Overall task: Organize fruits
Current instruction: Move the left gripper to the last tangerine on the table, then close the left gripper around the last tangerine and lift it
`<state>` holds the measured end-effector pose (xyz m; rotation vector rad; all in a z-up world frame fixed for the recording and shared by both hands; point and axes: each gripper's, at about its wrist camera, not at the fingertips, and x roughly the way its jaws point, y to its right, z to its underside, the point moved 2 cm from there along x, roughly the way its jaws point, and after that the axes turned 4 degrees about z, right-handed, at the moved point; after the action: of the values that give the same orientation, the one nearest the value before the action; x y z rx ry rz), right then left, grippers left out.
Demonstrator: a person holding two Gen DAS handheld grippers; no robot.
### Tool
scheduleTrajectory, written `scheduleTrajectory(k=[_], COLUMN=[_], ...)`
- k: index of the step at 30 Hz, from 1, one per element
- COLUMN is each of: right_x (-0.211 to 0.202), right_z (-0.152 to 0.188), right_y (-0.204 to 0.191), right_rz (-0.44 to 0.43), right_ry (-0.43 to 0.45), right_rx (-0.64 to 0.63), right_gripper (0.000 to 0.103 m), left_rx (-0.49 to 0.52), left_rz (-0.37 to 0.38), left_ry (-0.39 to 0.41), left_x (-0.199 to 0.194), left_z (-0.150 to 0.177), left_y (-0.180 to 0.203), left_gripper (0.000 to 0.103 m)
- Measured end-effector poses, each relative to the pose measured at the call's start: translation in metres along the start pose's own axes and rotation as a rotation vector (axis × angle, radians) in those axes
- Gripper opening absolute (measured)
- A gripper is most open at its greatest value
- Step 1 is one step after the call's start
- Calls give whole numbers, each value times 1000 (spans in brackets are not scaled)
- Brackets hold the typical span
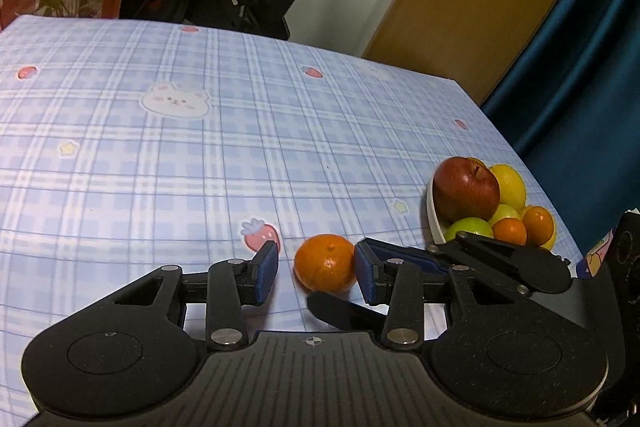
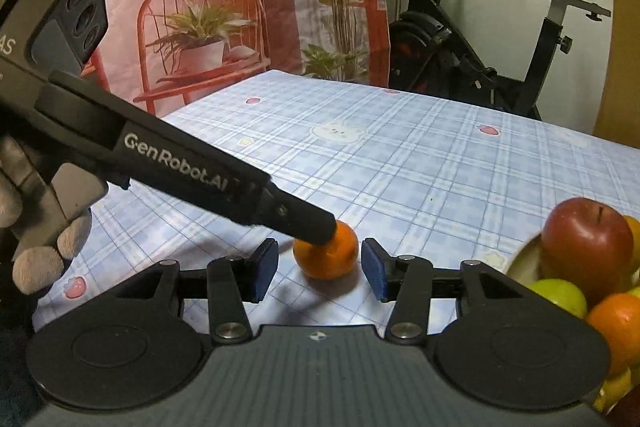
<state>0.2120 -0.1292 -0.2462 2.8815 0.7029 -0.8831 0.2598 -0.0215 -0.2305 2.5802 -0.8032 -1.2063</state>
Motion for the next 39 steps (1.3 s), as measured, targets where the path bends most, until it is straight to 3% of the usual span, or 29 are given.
scheduleTrajectory(k=[7, 11, 26, 39], right_x=[12, 13, -12, -17], right_z=[-1, -1, 4, 19], right_y=[2, 2, 5, 2], right_rz=[12, 4, 32, 42], right_ry=[-25, -29, 27, -7], right_rx=[12, 19, 32, 24], right_gripper=[49, 42, 40, 42], left_rx=[12, 29, 62, 59], left_rz=[7, 5, 29, 17], left_ry=[-15, -21, -5, -45], left_x=[10, 14, 8, 15], left_z=[3, 7, 11, 26], left_y=[6, 10, 31, 36], left_gripper=[49, 48, 40, 40])
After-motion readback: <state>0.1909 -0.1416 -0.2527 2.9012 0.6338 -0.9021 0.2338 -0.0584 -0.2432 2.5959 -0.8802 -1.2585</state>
